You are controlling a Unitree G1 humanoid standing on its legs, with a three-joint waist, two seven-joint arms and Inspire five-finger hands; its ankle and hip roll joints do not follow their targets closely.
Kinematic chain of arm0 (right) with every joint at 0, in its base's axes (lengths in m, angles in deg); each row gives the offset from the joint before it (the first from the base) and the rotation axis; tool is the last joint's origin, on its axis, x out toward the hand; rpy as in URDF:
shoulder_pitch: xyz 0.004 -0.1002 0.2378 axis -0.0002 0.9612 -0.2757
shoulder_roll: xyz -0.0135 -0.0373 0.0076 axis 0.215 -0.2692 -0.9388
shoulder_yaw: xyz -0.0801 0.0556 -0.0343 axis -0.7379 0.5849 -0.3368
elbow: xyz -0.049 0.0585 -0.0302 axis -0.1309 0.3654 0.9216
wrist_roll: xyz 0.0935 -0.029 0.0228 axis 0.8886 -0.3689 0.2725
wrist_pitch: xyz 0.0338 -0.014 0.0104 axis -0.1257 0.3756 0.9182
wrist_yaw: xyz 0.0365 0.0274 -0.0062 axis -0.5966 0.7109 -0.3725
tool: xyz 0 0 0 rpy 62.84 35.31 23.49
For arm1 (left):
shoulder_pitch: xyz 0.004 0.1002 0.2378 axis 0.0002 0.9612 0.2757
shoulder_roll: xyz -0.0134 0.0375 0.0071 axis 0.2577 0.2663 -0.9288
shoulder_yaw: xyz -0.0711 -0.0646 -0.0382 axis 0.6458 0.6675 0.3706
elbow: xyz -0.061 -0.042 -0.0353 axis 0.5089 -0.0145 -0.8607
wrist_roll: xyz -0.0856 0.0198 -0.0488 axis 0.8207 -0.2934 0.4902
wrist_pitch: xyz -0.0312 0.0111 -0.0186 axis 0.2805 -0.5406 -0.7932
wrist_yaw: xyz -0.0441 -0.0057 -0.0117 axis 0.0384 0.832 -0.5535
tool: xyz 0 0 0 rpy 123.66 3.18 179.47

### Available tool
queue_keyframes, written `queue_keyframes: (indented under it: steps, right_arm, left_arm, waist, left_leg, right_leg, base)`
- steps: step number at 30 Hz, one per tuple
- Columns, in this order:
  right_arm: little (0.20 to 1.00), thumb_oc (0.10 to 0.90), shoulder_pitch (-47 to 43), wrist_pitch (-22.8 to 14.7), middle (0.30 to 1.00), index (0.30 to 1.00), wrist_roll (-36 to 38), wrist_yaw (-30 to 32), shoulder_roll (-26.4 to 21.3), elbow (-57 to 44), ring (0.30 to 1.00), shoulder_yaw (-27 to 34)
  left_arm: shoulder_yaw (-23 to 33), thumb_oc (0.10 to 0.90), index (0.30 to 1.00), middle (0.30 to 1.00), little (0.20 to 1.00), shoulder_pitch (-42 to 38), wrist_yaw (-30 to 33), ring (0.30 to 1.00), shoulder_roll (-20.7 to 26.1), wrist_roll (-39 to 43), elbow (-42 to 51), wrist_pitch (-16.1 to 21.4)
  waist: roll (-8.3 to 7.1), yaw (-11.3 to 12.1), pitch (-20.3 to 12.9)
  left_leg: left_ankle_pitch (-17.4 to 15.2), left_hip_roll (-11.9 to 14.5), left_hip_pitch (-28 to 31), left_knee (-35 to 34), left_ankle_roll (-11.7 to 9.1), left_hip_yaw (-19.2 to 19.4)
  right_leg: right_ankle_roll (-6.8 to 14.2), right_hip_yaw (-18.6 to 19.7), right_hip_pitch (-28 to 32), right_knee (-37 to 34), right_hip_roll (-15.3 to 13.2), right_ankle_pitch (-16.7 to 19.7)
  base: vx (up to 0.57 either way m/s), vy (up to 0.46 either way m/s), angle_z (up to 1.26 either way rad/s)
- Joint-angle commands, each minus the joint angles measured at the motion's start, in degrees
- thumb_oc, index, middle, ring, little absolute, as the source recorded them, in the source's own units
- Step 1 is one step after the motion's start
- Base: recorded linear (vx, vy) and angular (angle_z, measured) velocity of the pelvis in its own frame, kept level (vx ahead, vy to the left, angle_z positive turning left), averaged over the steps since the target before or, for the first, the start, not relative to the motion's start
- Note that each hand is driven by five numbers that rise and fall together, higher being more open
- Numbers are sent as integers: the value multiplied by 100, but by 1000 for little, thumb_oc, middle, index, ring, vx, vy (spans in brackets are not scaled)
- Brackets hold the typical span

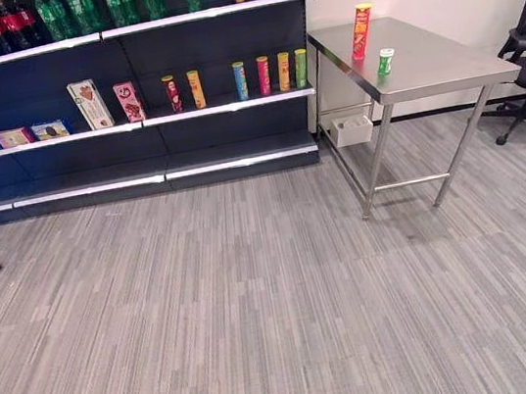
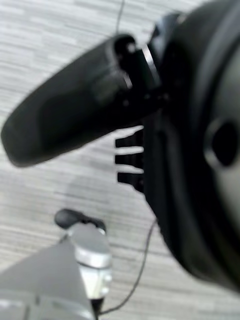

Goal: Put the goods on the table back onto the shelves and tidy them up.

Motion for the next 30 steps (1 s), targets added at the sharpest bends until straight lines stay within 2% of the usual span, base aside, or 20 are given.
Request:
queue_keyframes:
  steps: [1,4,10,18,30]
  right_arm:
    - [900,800,-287,-222,900,900,-73,162,72,445,900,170]
    - [900,800,-269,-151,900,900,-184,25,60,519,900,36]
    - [900,800,-356,77,900,900,-339,-344,127,479,900,-309]
    - [900,800,-334,158,900,900,-583,-462,136,476,900,-470]
    - [900,800,-341,196,900,900,-521,-625,82,400,900,-426]
  left_arm:
    - [115,800,900,900,900,-158,63,900,85,-134,-35,277]
    - [-160,800,900,900,900,-131,-95,900,62,-463,-84,221]
    - [-344,800,900,900,900,-177,-345,900,53,-699,-185,126]
    - [-345,800,900,900,900,-202,-415,900,144,-749,-156,110]
    - [-286,800,900,900,900,-253,-510,900,206,-728,-234,42]
  waist:
    - [-206,-104,-101]
    - [-191,-111,-36]
    - [-173,-95,-17]
    - [-180,-40,5]
    - [-145,-118,60]
  left_leg:
    - [-92,174,296,-317,-269,0]
    - [-78,195,298,-317,-281,-11]
    - [-70,215,299,-317,-293,2]
    - [-69,225,346,-317,-302,-50]
    - [-63,252,325,-317,-342,-30]
  right_leg:
    - [833,311,516,-886,-408,522]
    - [828,311,523,-904,-395,535]
    - [808,348,512,-922,-383,548]
    - [780,323,576,-952,-366,508]
    - [749,345,518,-955,-328,485]
  base:
    - [0,0,0]
    - [0,0,0]
    - [-2,-1,-1]
    - [3,-4,0]
    - [7,-15,0]
